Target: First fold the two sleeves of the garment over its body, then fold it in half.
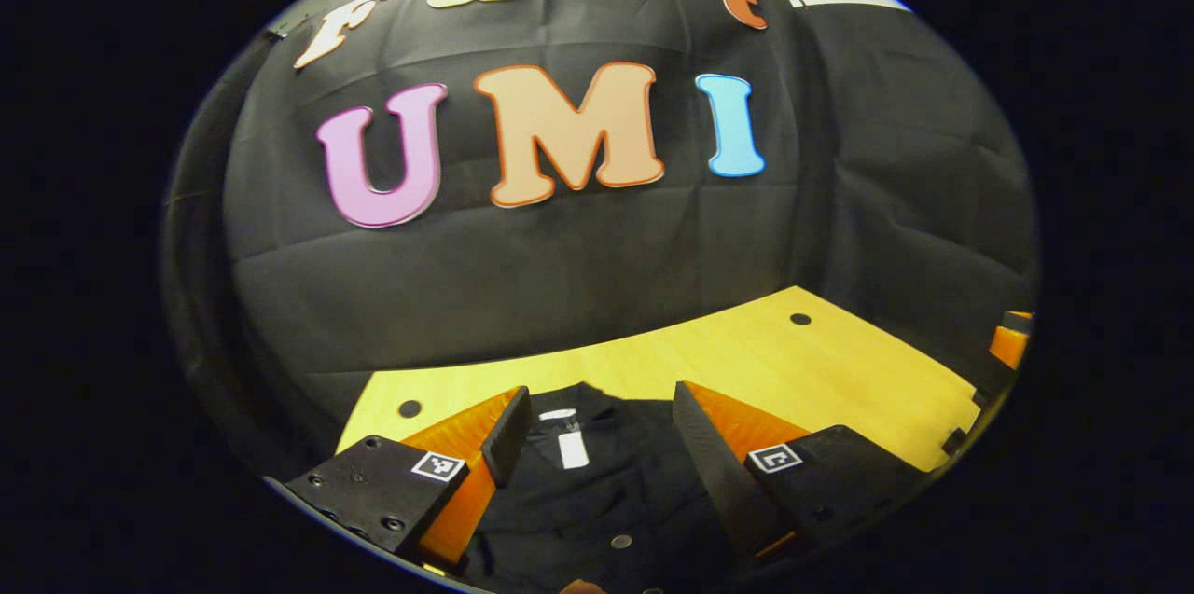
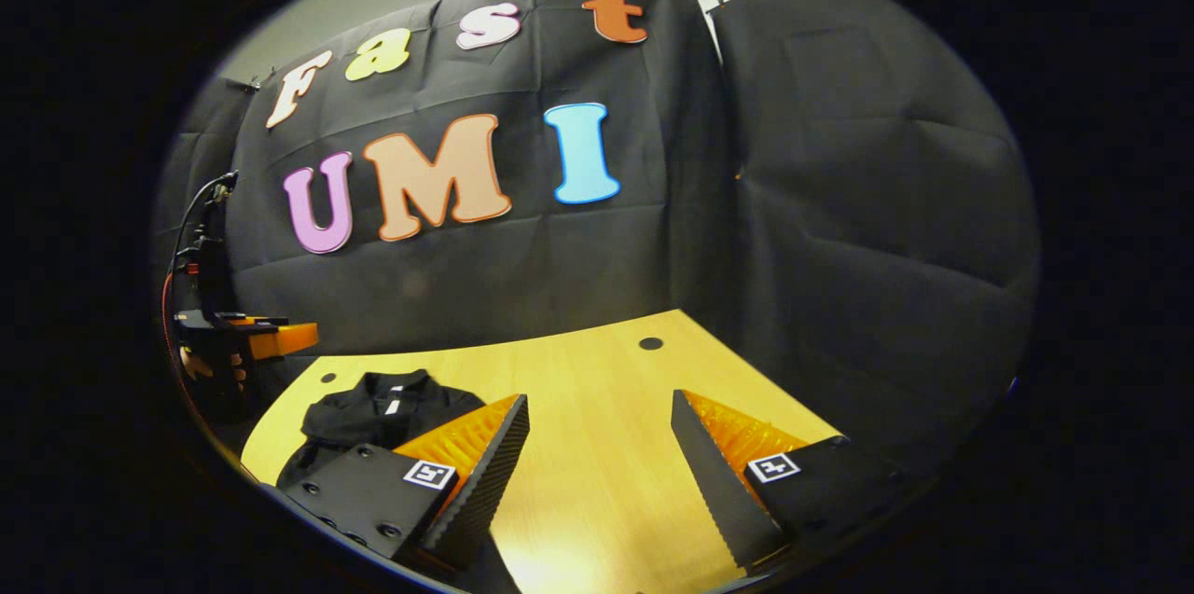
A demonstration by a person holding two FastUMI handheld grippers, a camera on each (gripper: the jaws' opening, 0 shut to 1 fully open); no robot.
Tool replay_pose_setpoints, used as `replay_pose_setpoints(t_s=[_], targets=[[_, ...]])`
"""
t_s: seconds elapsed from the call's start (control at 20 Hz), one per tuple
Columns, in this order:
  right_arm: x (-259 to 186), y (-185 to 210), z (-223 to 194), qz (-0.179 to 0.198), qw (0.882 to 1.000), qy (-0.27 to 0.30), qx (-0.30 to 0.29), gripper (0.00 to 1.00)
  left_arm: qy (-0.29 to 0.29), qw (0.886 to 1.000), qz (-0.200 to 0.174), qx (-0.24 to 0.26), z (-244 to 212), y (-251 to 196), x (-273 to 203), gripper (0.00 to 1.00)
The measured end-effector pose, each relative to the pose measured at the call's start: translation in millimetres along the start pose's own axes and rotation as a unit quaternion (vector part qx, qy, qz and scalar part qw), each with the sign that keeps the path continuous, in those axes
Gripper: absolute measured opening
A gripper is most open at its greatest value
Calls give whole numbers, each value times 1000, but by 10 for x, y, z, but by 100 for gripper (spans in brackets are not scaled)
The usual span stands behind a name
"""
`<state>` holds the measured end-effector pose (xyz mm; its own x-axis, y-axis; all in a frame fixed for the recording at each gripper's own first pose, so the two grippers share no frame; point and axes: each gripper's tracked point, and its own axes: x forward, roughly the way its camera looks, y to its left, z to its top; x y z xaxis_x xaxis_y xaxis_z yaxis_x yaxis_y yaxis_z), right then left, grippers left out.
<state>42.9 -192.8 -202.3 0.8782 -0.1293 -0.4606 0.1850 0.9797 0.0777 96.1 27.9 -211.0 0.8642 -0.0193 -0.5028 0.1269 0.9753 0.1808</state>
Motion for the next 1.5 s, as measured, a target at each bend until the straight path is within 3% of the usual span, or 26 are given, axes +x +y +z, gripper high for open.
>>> replay_pose_setpoints(t_s=[0.15,0.35,0.65,0.8,1.25,1.3,1.35,1.4,1.45,1.5], targets=[[60,125,-179,40,999,18,-20,98,6,999,51,-18,-197,311,-453,94],[-84,476,-353,72,997,29,-25,98,34,995,88,-36,-636,674,-986,94],[-454,993,-804,80,994,50,-57,98,89,990,87,-60,-1429,1005,-1647,94],[-580,1066,-1191,71,991,84,-82,98,130,986,87,-66,-1926,1106,-1886,94],[-698,1033,-2004,52,977,177,-110,94,236,965,72,-91,-2965,1094,-2150,95],[-707,1012,-2084,51,975,186,-113,98,244,963,71,-93,-3039,1083,-2156,95],[-717,1000,-2152,50,973,195,-117,94,253,960,71,-94,-3128,1081,-2180,95],[-713,984,-2242,48,970,206,-122,98,260,958,71,-95,-3200,1075,-2195,95],[-706,961,-2338,47,966,218,-128,94,269,956,72,-96,-3294,1059,-2192,95],[-717,938,-2457,45,962,234,-133,98,276,953,74,-97,-3363,1054,-2197,95]])
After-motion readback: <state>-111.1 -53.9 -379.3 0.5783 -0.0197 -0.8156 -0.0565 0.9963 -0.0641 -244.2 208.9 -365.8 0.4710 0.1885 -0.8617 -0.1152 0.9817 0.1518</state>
